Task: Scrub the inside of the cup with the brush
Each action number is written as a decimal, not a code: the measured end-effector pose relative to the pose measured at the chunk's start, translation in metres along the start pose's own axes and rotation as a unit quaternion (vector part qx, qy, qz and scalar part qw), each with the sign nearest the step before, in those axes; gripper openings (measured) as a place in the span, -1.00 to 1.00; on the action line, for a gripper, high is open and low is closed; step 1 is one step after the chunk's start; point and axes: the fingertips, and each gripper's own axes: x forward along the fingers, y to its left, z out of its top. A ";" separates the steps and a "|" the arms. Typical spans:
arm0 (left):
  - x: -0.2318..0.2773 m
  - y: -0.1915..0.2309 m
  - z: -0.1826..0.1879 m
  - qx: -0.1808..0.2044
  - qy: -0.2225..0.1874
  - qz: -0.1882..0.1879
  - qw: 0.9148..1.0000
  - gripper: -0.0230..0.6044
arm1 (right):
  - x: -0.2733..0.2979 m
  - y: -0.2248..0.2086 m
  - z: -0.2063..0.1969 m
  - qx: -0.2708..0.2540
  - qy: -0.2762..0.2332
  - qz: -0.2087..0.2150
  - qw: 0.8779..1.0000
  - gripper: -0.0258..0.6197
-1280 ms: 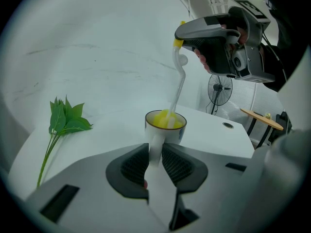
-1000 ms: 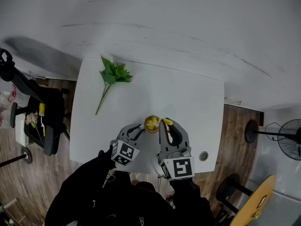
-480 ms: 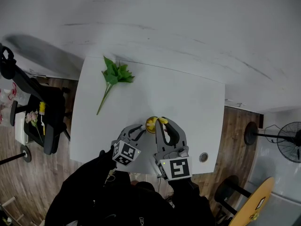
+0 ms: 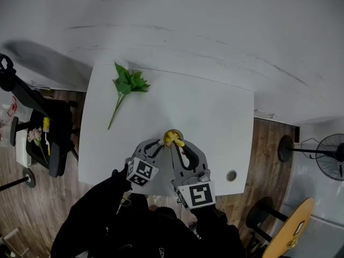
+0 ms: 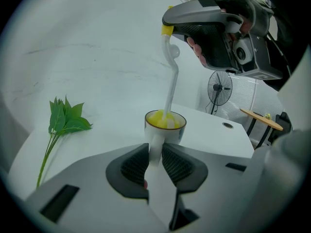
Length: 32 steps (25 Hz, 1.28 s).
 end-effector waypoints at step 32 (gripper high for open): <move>-0.001 -0.004 0.000 -0.008 0.002 -0.002 1.000 -0.61 | -0.010 -0.038 -0.002 -0.020 0.013 -0.030 0.999 -0.71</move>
